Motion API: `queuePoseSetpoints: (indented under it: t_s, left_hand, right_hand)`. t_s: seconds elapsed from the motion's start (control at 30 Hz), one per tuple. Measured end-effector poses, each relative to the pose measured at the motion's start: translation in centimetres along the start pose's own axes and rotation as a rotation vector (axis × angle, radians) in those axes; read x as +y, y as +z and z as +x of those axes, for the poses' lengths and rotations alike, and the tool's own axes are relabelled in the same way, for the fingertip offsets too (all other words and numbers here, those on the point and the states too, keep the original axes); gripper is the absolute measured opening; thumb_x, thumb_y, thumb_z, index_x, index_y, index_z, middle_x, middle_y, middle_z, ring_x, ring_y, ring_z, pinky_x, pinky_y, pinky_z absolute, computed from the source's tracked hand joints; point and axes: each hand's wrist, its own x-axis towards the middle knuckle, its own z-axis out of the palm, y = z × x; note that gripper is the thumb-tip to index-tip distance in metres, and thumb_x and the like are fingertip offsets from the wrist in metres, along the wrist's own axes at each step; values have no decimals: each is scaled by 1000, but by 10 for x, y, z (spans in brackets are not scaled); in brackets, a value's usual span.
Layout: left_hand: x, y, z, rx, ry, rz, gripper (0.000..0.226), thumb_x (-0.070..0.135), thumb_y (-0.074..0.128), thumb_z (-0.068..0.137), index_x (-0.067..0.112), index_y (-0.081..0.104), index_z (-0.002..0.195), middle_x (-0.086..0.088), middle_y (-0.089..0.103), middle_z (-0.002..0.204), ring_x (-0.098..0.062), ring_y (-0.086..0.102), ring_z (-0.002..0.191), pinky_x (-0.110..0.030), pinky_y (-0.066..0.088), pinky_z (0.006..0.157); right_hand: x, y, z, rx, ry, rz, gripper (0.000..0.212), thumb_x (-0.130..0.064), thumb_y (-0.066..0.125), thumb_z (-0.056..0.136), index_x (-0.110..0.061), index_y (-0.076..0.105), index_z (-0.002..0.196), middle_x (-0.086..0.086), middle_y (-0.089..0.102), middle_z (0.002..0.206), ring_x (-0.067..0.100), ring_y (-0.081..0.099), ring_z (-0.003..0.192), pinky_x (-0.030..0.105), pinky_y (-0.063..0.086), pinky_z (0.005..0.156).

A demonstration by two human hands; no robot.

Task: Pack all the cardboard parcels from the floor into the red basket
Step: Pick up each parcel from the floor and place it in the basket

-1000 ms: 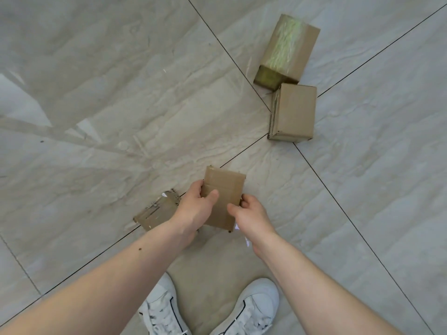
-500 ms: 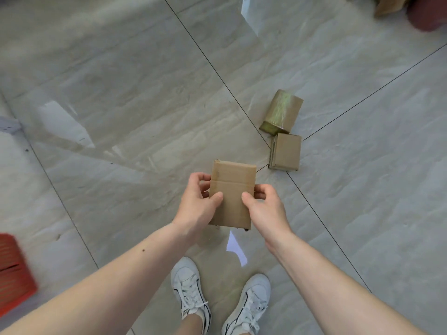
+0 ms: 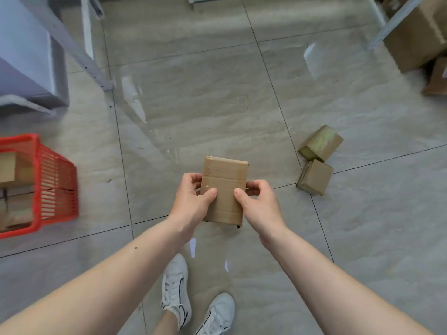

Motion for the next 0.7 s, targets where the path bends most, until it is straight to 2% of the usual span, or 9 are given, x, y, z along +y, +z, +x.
queuePoseSetpoints:
  t_s: [0.13, 0.23, 0.37, 0.5, 0.6, 0.7]
  left_hand:
    - [-16, -63, -20, 81, -2, -76, 33, 16, 65, 88, 25, 50, 116, 3, 60, 127, -22, 62, 110, -33, 45, 74]
    - [-29, -114, -35, 143, 6, -133, 30, 12, 65, 88, 26, 51, 111, 4, 61, 122, -19, 63, 101, -30, 46, 68]
    - [-51, -194, -55, 204, 18, -219, 35, 4, 64, 87, 20, 51, 116, 2, 59, 117, -17, 63, 91, -30, 47, 62]
    - [-78, -279, -75, 231, 16, -266, 48, -5, 67, 81, 18, 49, 119, 0, 59, 109, -18, 62, 93, -28, 49, 64]
    - [-101, -348, -91, 260, 25, -268, 56, -10, 70, 77, 19, 47, 119, 7, 57, 101, -11, 59, 87, -25, 49, 61]
    - [-124, -418, -103, 293, 15, -257, 60, -8, 72, 75, 23, 46, 119, 12, 55, 99, -7, 58, 89, -26, 51, 63]
  right_hand:
    - [-13, 50, -30, -88, -36, -57, 41, -29, 67, 88, -18, 51, 124, -3, 60, 104, 19, 63, 102, 35, 51, 90]
    - [-20, 96, -55, -139, -71, -126, 51, -36, 65, 87, -20, 49, 132, -4, 61, 108, 19, 63, 105, 42, 52, 94]
    - [-29, 168, -95, -212, -121, -199, 45, -34, 66, 87, -18, 58, 128, 3, 61, 117, 19, 63, 105, 37, 51, 94]
    - [-34, 246, -140, -273, -151, -238, 39, -31, 67, 86, -20, 60, 123, 5, 61, 117, 19, 63, 105, 34, 51, 93]
    - [-35, 312, -177, -295, -153, -250, 36, -32, 68, 85, -24, 61, 119, 7, 57, 124, 19, 61, 110, 37, 49, 98]
    - [-36, 379, -213, -333, -140, -239, 36, -31, 69, 84, -25, 61, 119, 8, 53, 131, 21, 58, 118, 32, 49, 92]
